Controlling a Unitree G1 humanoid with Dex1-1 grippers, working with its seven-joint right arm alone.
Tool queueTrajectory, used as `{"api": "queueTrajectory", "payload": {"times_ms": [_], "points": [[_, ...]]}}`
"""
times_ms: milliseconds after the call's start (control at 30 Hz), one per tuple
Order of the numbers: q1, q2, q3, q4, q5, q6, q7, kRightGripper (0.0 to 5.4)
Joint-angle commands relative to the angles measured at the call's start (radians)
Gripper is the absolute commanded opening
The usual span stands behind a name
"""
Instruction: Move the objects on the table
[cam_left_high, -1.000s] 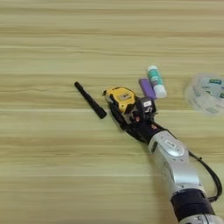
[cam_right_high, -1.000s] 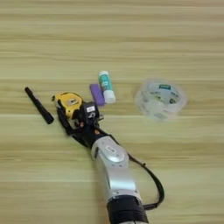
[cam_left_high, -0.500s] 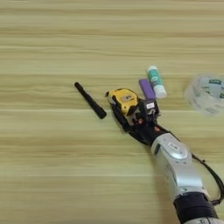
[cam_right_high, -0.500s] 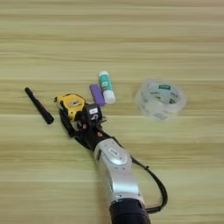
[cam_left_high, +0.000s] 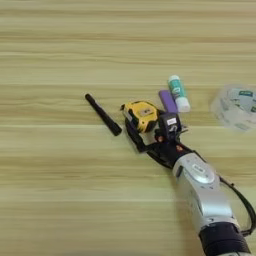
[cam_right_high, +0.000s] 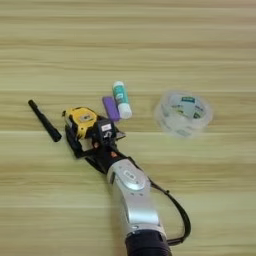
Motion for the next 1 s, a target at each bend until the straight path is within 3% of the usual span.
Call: {"api": "queueTrajectory", "payload": {"times_ms": [33, 333, 567, 1000], "points": [[-0.053, -0.005, -0.018, -0.066, 0.019, -0.058, -0.015, 5.36], [-0.074, 0.002, -0.035, -0.073, 0.04, -0.088, -0.016, 5.36], [-0.125, -0.009, -0.09, -0.053, 0.064, -0.105, -0.053, 5.36], [-0.218, -0.054, -0.159, 0.085, 0.064, -0.148, -0.09, 5.36]]}}
